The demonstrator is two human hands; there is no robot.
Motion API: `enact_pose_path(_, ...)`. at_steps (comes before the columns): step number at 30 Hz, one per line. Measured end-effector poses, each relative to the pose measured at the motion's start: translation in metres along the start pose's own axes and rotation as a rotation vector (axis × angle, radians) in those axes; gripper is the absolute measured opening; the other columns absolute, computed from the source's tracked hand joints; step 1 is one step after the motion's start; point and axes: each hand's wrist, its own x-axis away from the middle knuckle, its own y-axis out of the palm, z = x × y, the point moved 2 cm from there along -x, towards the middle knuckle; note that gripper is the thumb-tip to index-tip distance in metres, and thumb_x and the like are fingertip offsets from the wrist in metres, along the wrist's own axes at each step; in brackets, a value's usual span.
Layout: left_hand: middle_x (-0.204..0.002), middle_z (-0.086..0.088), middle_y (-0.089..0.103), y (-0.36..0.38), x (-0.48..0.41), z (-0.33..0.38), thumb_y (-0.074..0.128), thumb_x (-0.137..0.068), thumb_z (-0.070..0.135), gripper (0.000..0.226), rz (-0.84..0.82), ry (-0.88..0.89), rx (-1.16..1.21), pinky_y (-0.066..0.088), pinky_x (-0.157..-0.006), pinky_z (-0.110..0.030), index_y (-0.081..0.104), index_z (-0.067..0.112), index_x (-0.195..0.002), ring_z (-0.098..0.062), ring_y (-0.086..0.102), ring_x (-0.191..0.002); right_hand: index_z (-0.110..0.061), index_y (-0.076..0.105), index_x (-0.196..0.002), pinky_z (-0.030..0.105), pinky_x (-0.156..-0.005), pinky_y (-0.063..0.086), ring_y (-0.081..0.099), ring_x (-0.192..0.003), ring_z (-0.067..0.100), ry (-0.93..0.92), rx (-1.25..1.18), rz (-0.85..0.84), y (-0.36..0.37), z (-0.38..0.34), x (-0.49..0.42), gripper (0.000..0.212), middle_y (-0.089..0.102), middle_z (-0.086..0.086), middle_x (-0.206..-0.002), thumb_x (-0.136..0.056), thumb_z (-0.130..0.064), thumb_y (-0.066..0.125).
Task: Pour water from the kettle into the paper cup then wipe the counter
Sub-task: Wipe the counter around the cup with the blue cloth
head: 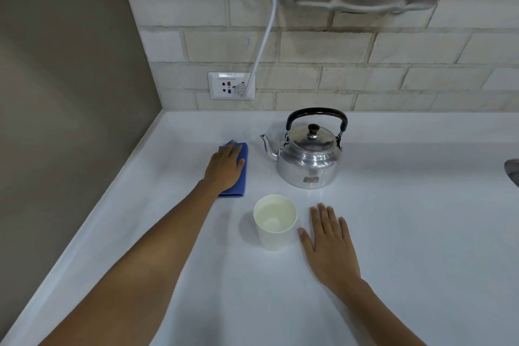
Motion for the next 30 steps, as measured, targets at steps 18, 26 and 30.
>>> enact_pose_path(18,-0.156,-0.008,0.005,0.041,0.046,0.020,0.021,-0.100,0.020,0.046,-0.118,0.297,0.036,0.006,-0.118,-0.033,0.010,0.008,-0.144,-0.021,0.003,-0.144,-0.012,0.018,-0.144,0.039,-0.116,0.007,0.010,-0.143,0.022,0.000,0.040,0.042,-0.001,0.000,-0.004,0.076,0.017,0.008,-0.155,-0.083,-0.055,0.001)
enact_pose_path(26,-0.156,0.009,0.006,0.021,0.122,-0.025,0.028,-0.098,0.033,0.049,-0.090,0.199,0.151,0.012,-0.111,-0.020,0.012,0.028,-0.144,-0.006,0.008,-0.141,-0.011,0.019,-0.143,0.042,-0.117,0.010,0.011,-0.143,0.023,-0.009,0.034,0.021,-0.001,0.002,-0.004,0.061,0.018,0.009,-0.155,-0.094,-0.047,0.025)
enact_pose_path(30,-0.157,-0.004,0.007,0.015,0.108,-0.028,0.027,-0.099,0.029,0.049,-0.050,0.021,0.058,0.019,-0.113,-0.031,0.012,0.018,-0.145,-0.020,0.013,-0.142,-0.009,0.019,-0.143,0.043,-0.117,0.011,0.012,-0.143,0.024,-0.007,0.050,0.028,-0.003,-0.002,-0.003,0.061,0.019,0.011,-0.154,-0.094,-0.046,0.026)
